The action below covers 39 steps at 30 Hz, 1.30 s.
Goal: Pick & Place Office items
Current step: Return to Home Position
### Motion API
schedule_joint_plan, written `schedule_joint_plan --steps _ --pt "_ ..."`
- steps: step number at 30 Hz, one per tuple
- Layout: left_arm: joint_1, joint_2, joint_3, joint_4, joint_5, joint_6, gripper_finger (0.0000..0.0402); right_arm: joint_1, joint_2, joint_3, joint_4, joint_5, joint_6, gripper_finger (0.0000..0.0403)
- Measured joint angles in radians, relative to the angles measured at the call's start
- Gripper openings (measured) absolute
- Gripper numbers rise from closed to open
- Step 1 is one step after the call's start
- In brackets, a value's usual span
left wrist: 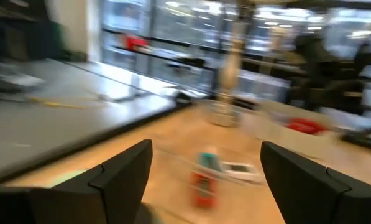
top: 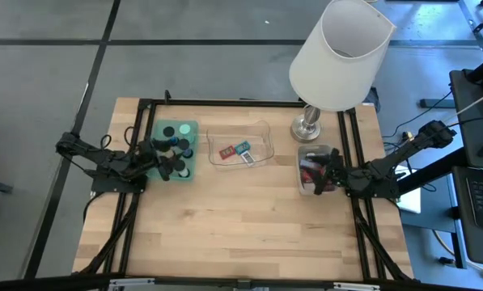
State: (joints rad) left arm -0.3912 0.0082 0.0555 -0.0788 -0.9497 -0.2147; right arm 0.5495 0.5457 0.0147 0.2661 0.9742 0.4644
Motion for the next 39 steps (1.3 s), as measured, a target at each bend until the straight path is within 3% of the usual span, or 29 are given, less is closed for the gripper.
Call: schedule_joint_plan --steps 7,13,18,32,39 --pt "0.0 0.0 0.0 -0.001 -0.286 0.076 0.0296 0.0 0.0 0.0 0.0 0.347 -0.006 0.0226" --pt "0.0 0.0 0.0 -0.002 -0.347 0.088 0.0296 0.0 0.0 0.0 -0.001 0.414 -0.034 0.0226" --pt "0.0 0.0 0.0 -0.002 -0.334 0.089 0.0296 0.0 0.0 0.0 -0.001 0.27 -0.032 0.0226" --pt "0.0 0.0 0.0 -0.001 -0.333 0.088 0.0296 0.0 0.0 0.001 -0.002 -0.271 -0.03 0.0226" --pt "0.0 0.0 0.0 -0.001 -0.333 0.089 0.0296 0.0 0.0 0.002 -0.002 -0.437 -0.03 0.0226"
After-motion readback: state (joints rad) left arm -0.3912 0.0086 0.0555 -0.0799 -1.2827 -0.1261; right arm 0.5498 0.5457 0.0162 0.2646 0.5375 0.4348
